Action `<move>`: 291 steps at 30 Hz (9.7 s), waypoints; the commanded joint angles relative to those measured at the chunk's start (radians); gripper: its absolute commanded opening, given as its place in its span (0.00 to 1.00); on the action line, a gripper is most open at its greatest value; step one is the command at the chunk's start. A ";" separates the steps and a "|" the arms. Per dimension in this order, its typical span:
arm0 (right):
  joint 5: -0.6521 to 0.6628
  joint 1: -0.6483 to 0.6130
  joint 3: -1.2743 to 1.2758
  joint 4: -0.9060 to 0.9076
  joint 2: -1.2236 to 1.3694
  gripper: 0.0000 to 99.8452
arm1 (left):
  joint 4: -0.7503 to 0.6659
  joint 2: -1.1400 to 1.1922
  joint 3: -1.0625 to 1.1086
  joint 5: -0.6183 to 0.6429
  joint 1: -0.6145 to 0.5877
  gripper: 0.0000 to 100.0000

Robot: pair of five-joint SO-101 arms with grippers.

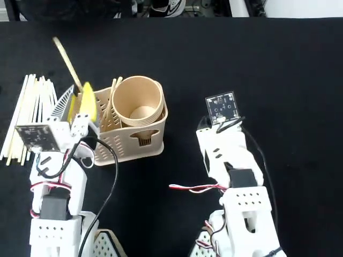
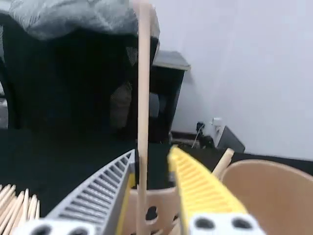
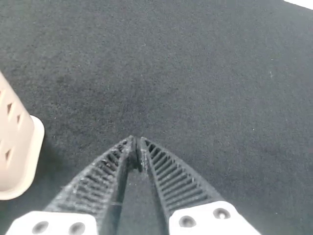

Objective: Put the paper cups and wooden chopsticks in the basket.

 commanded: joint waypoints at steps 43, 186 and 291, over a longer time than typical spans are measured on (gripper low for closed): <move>0.009 0.008 -0.007 -0.021 -0.008 0.01 | 1.037 2.025 -1.784 -0.525 -0.645 0.19; 0.011 0.011 -0.010 -0.021 -0.008 0.01 | 0.687 1.019 -0.987 -0.253 -0.555 0.22; 0.011 0.029 -0.013 -0.023 -0.008 0.01 | 0.109 -0.095 -0.252 0.075 -0.041 0.03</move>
